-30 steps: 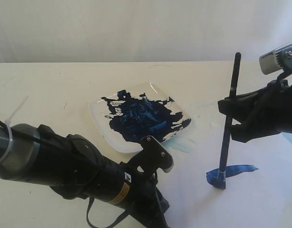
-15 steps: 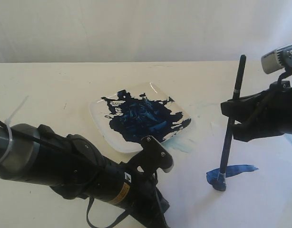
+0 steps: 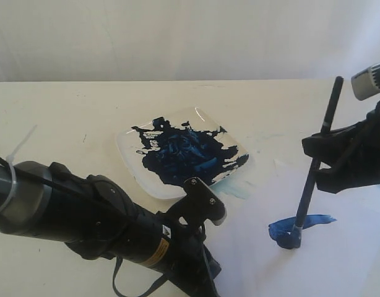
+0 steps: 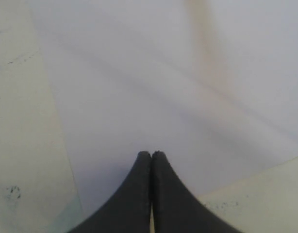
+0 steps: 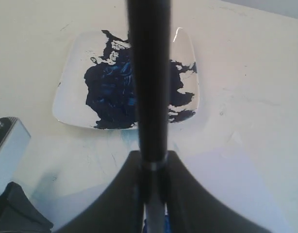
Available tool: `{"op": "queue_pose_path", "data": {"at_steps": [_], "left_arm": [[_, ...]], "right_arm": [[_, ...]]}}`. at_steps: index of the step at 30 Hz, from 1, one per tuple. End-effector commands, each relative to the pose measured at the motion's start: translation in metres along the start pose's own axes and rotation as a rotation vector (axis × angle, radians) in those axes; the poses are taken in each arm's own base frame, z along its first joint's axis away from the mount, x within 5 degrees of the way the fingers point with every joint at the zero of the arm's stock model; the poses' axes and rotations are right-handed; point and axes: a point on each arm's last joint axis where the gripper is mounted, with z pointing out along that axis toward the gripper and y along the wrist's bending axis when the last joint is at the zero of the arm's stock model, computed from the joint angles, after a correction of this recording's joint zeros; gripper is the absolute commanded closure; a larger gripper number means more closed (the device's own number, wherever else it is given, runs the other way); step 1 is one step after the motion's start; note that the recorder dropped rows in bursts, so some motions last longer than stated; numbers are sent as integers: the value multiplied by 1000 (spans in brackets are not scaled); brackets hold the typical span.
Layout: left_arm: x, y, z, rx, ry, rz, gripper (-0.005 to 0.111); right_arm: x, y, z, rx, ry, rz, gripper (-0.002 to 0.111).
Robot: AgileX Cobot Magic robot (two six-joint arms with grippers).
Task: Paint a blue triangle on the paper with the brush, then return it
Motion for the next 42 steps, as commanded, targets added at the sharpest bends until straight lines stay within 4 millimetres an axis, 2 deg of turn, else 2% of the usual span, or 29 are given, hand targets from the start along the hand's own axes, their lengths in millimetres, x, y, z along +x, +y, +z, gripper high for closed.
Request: {"op": "queue_pose_path", "data": {"at_steps": [1,18,42], "left_arm": [[2,0,0,-3,7,5,107],[2,-1,0,4,8,7,107],[2,-1,0,4,8,7,107]], "right_arm": [[5,0,-5,29,47,-2,108],[9,16,-35,34,89,12,108],[21,26,-63,84,163,24,108]]}}
